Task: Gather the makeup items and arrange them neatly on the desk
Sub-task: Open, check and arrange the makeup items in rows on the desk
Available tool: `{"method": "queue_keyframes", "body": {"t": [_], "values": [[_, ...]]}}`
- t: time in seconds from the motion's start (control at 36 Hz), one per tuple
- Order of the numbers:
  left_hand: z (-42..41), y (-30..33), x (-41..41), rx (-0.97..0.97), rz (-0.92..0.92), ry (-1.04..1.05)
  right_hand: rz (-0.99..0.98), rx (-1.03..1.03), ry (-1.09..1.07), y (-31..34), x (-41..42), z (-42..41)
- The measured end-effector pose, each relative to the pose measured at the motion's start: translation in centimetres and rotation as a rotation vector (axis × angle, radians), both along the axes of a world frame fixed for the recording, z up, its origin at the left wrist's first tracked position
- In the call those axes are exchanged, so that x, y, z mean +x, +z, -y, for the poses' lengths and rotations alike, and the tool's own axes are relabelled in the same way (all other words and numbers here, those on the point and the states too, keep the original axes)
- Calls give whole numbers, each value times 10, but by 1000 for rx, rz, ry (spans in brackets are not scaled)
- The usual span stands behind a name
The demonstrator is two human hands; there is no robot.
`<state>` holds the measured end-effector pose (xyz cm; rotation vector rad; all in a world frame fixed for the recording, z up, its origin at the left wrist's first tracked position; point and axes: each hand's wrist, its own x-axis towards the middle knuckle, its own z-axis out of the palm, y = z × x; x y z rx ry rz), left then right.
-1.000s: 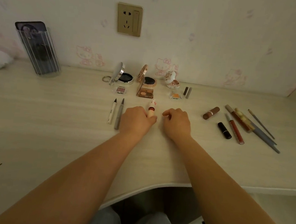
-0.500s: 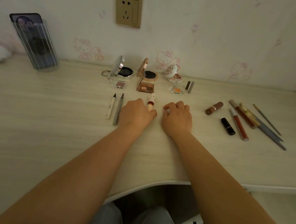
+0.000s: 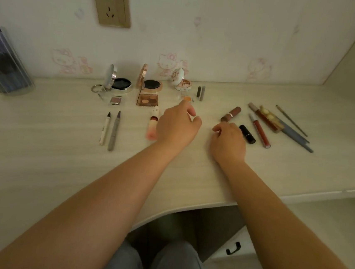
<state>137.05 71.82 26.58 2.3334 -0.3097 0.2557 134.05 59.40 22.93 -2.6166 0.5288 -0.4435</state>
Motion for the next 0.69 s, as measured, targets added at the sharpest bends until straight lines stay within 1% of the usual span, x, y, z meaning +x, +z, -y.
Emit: {"method": "queue_keyframes", "body": {"t": [0.08, 0.17, 0.25, 0.42, 0.5, 0.61, 0.69], "values": [[28, -2, 3, 15, -8, -79, -36, -63, -43, 2, -5, 22], [52, -7, 13, 39, -8, -135, -68, -152, -41, 4, -8, 43], [73, -17, 27, 106, -6, -167, -102, -216, -38, 5, -9, 58], [101, -36, 49, 242, -9, -165, -144, -259, -3, 7, 1, 69], [106, -37, 55, 286, -9, -161, -153, -252, -32, 7, 6, 69], [106, -35, 59, 245, -57, -135, -77, -199, -61, 0, 3, 67], [97, -32, 54, 110, -92, -150, -18, -122, -56, -3, 2, 68]]}}
